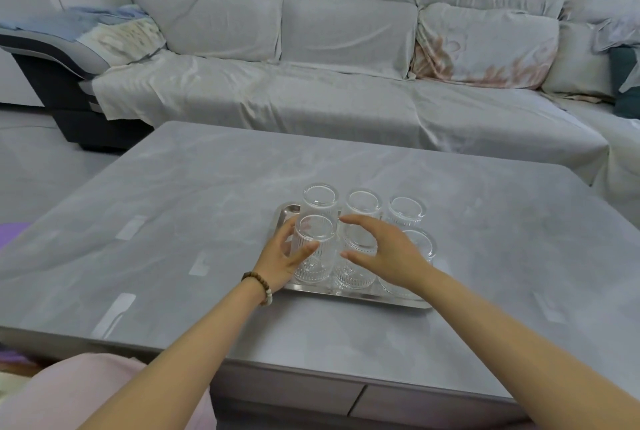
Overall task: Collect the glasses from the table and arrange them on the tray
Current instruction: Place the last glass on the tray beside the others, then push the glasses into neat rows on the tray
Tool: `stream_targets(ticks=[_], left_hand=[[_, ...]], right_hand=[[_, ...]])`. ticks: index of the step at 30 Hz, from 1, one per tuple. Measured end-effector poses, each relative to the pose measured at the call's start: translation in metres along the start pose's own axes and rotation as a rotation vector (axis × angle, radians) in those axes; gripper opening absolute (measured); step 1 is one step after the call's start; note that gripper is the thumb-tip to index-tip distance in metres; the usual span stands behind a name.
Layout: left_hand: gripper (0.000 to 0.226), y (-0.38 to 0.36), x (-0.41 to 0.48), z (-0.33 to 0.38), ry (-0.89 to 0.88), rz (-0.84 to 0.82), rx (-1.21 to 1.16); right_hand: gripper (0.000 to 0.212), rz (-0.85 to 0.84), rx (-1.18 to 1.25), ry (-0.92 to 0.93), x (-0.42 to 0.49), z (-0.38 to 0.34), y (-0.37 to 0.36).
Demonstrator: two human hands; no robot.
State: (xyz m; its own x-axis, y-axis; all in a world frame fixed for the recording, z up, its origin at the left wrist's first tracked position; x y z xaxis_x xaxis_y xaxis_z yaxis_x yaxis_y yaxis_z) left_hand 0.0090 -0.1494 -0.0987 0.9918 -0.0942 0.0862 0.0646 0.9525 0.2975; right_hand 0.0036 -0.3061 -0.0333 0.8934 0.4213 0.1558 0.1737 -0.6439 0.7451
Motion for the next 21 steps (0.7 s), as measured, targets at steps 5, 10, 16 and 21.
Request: stream_targets(ticks=[5, 10, 16, 21], left_hand=[[0.061, -0.002, 0.001, -0.009, -0.016, -0.009, 0.045], [0.065, 0.000, 0.002, -0.007, -0.001, -0.036, 0.125], [0.118, 0.004, 0.009, -0.005, -0.021, -0.053, 0.371], [0.134, 0.002, 0.025, -0.013, -0.034, -0.116, 0.653]], right_hand=[[0.063, -0.009, 0.041, 0.011, -0.001, 0.000, 0.000], [0.077, 0.058, 0.069, 0.054, -0.007, 0.002, 0.018], [0.127, 0.219, 0.070, 0.027, -0.035, 0.042, 0.053], [0.140, 0.096, 0.216, -0.235, -0.058, 0.112, 0.033]])
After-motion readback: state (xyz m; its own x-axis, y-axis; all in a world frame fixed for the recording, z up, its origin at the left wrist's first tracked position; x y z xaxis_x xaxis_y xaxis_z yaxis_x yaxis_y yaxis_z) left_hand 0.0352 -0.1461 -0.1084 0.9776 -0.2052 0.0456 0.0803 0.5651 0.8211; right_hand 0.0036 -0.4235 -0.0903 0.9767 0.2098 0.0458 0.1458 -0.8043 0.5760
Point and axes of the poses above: each hand's wrist, its own x-axis towards the middle knuckle, its own y-axis out of the back of the hand, z = x × y, the point moved 10 cm from there along x, towards the middle knuckle, and after that the axes turned 8 degrees about x, right-handed, at the moved point
